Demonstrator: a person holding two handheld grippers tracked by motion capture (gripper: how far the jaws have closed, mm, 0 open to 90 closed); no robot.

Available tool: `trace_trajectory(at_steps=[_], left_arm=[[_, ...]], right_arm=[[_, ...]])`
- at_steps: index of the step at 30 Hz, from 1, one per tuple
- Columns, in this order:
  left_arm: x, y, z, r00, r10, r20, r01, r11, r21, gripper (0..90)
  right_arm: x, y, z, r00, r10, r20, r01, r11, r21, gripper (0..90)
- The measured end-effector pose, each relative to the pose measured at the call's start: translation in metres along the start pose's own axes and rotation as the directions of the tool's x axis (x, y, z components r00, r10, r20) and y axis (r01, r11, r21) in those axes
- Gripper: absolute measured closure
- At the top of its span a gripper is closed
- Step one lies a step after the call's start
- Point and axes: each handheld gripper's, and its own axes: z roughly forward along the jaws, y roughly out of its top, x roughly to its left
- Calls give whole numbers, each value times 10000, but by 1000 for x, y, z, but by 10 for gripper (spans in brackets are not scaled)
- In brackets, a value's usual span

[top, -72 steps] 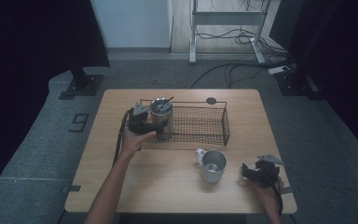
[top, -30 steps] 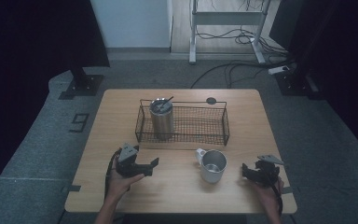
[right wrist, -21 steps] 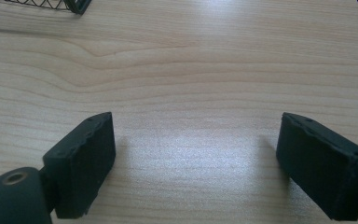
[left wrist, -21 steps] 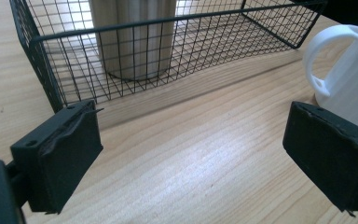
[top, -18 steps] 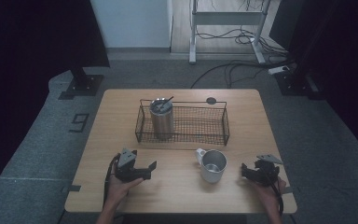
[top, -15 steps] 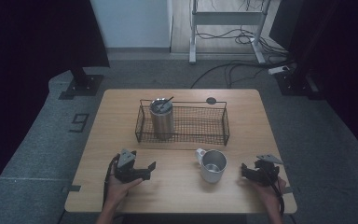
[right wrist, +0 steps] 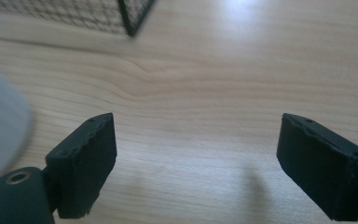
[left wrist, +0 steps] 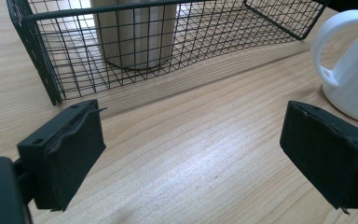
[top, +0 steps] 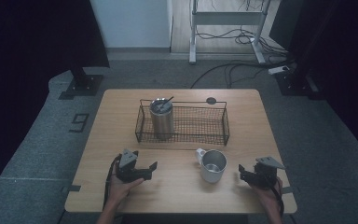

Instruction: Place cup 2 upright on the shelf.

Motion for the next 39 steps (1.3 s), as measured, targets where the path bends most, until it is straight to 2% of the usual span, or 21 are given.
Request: trace_trajectory(at_steps=[4, 11, 17, 23, 26, 33, 39], left_arm=[[1, 1, 1, 10000, 37, 46, -37, 10000, 51, 69], [1, -2, 4, 10000, 88, -5, -88, 9998, 191, 69], [1, -2, 2, 10000, 41, -49, -41, 9999, 152, 70], [2, -2, 1, 10000, 4, -42, -3, 9999, 149, 71], [2, -2, 1, 10000, 4, -45, -4, 9999, 157, 72], [2, -4, 3, 10000, 7, -79, -5, 9997, 253, 75], [1, -4, 3, 10000, 24, -62, -23, 9996, 267, 75]], right_arm=[[6, 2, -11, 9984, 43, -560, -62, 9994, -345, 126], [21, 8, -24, 9917, -264, -1258, 169, 9970, -758, 125], [33, 12, -36, 9877, -614, -1437, 465, 9934, -1050, 125], [46, 16, -47, 9768, -854, -1965, 600, 9895, -1314, 125], [51, 18, -52, 9681, -819, -2368, 494, 9889, -1402, 125], [60, 22, -60, 9550, -959, -2807, 521, 9858, -1598, 125], [68, 24, -60, 9476, -1088, -3004, 605, 9843, -1657, 124]])
